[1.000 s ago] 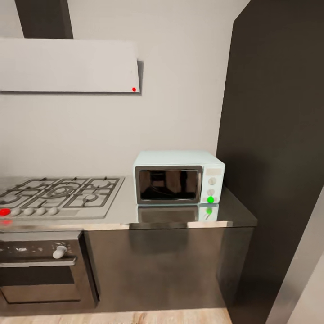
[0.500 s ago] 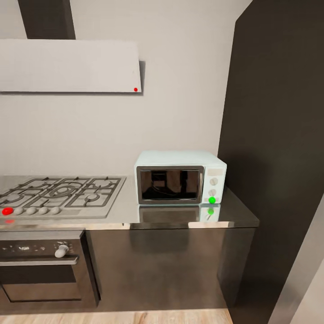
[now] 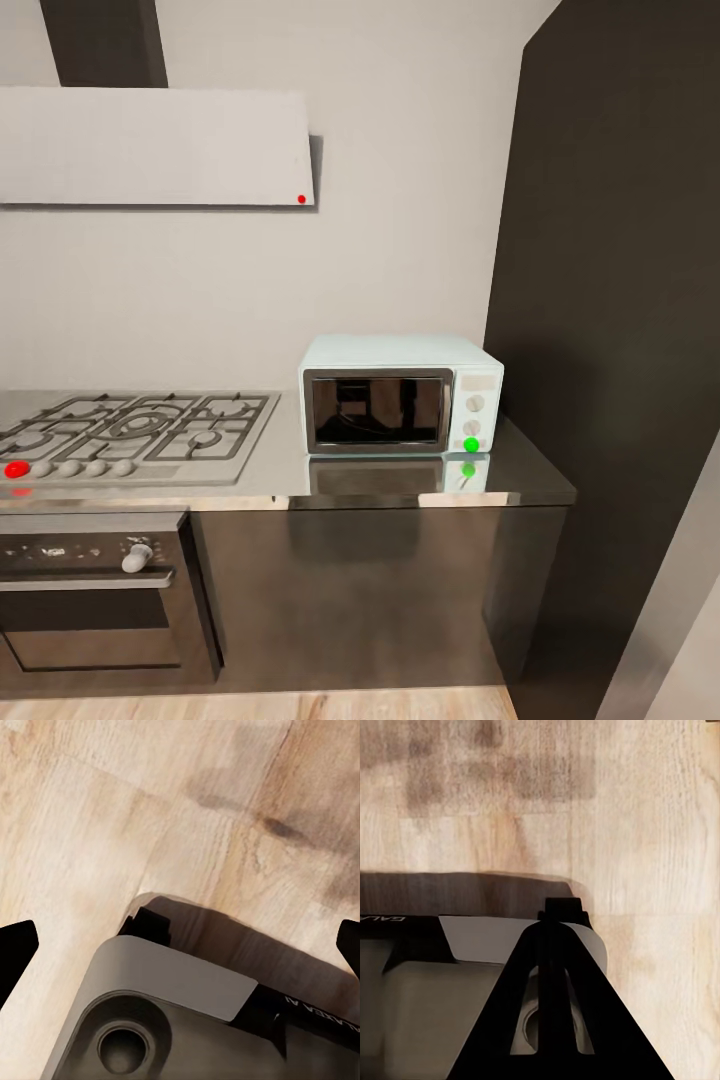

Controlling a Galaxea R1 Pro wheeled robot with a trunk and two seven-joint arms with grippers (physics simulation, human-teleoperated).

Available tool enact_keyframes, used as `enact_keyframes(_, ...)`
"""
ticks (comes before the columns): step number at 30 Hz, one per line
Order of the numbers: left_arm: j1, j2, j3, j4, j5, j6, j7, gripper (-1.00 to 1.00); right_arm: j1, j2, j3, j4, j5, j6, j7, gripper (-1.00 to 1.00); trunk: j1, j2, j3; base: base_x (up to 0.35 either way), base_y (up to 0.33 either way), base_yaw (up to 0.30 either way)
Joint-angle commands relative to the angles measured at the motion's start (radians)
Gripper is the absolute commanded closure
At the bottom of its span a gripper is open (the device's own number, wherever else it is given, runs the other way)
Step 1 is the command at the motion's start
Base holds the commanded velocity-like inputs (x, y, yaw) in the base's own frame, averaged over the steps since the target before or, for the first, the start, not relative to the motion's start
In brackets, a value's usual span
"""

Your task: In the kitchen, take the popcorn bag from the countertop, put it into the microwave, and heat it until the popcorn is cooked so the cooked popcorn ends up inside the bag.

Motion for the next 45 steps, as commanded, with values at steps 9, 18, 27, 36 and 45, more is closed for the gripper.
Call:
enact_keyframes(9, -0.001, 0.0, -0.008, -0.001, 0.007, 0.003, 0.004, -1.0, -0.001, -0.001, -0.008, 0.002, 0.008, -0.004, 0.003, 1.0, 0.0, -0.001, -0.001, 0.0, 0.0, 0.0)
enact_keyframes(18, 0.0, 0.0, -0.008, -0.001, 0.007, 0.003, 0.004, -1.0, -0.001, -0.001, -0.008, 0.002, 0.008, -0.004, 0.002, 1.0, 0.0, -0.001, -0.001, 0.0, 0.0, 0.0)
enact_keyframes(27, 0.0, 0.0, -0.008, -0.001, 0.007, 0.003, 0.004, -1.0, -0.001, -0.001, -0.008, 0.002, 0.008, -0.004, 0.003, 1.0, 0.0, -0.001, -0.001, 0.0, 0.0, 0.0)
enact_keyframes(36, 0.0, 0.0, -0.008, -0.001, 0.007, 0.003, 0.004, -1.0, -0.001, -0.001, -0.008, 0.002, 0.008, -0.004, 0.003, 1.0, 0.0, -0.001, -0.001, 0.0, 0.0, 0.0)
enact_keyframes(45, -0.001, 0.0, -0.008, -0.001, 0.007, 0.003, 0.004, -1.0, -0.001, -0.001, -0.008, 0.002, 0.008, -0.004, 0.002, 1.0, 0.0, -0.001, -0.001, 0.0, 0.0, 0.0)
